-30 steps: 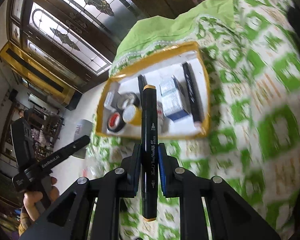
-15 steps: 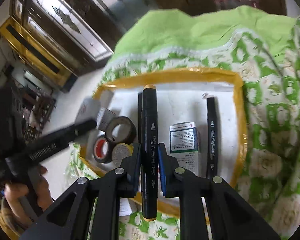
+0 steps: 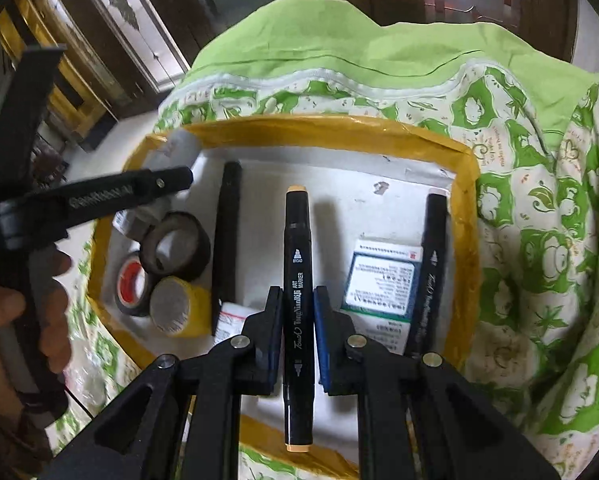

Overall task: Organize rigid objects
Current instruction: 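Carry the bottle over the tray with the left gripper while the right gripper carries the marker there, then open both grippers to release bottle and marker in the tray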

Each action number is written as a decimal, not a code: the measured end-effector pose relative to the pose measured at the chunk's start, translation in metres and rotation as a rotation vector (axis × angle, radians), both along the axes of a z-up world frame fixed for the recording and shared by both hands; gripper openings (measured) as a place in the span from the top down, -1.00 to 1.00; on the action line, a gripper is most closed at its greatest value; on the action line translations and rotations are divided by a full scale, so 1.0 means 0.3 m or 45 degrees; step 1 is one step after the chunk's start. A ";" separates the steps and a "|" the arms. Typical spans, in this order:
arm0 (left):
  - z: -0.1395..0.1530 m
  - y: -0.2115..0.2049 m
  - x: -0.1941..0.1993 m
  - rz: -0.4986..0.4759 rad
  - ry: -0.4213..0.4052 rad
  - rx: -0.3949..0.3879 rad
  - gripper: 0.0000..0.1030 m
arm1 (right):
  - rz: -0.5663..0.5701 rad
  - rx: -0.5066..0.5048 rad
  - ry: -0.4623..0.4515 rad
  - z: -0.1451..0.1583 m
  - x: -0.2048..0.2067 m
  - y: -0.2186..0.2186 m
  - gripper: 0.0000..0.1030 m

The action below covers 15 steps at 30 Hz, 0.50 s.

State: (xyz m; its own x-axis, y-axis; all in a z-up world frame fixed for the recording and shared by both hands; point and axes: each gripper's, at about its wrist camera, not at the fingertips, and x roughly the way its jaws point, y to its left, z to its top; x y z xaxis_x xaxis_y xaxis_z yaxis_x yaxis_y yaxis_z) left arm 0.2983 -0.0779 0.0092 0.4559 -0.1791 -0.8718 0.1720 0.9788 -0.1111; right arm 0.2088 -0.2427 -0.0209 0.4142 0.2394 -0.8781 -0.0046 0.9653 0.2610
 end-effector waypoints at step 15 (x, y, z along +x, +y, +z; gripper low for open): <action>0.126 0.148 -0.266 0.027 -0.068 -0.108 -0.39 | -0.031 0.193 -0.123 0.072 -0.182 -0.023 0.24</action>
